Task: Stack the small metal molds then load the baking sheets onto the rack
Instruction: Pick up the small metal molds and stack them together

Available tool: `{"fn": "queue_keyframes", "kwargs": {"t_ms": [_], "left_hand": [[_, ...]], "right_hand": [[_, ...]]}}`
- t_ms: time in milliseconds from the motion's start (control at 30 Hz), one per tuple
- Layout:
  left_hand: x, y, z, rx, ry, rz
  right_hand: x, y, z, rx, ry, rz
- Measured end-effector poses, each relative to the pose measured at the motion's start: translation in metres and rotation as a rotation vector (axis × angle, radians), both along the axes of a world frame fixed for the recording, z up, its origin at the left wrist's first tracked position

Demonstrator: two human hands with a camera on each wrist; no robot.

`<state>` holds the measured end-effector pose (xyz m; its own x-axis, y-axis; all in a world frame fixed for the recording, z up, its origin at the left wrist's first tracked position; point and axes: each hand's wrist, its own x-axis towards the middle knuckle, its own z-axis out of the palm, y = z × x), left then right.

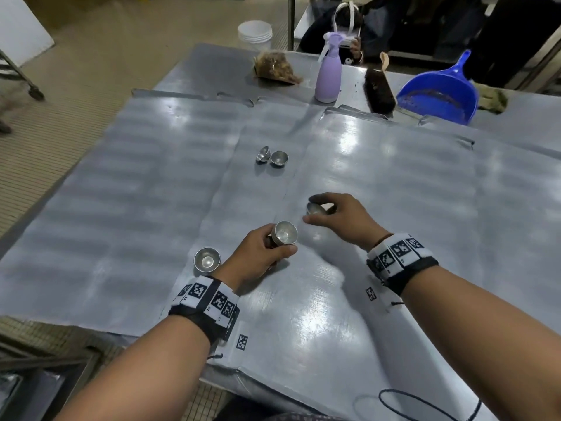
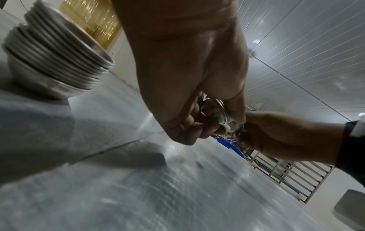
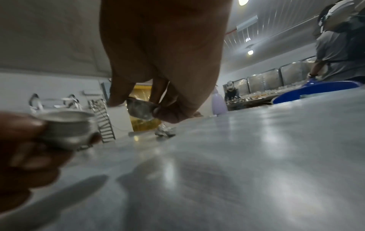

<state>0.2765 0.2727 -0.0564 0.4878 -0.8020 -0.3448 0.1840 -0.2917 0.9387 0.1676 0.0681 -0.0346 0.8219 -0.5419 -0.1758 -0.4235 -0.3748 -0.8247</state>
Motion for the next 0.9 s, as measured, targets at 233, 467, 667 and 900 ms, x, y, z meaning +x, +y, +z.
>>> {"fn": "queue_keyframes", "kwargs": {"t_ms": [233,467,667,900], "left_hand": [[-0.002,0.001,0.002,-0.003,-0.042,-0.017],[0.003,0.005,0.000,-0.022,-0.033,0.009],[0.009,0.005,-0.003,-0.034,0.040,0.046],[0.022,0.006,-0.012,-0.029,0.062,0.145]], "right_hand": [[0.008,0.034,0.018,0.073,-0.061,0.240],[0.013,0.039,0.009,0.057,-0.028,0.287],[0.022,0.030,0.009,0.062,-0.028,0.267],[0.082,-0.021,-0.009,-0.206,0.070,0.022]]}}
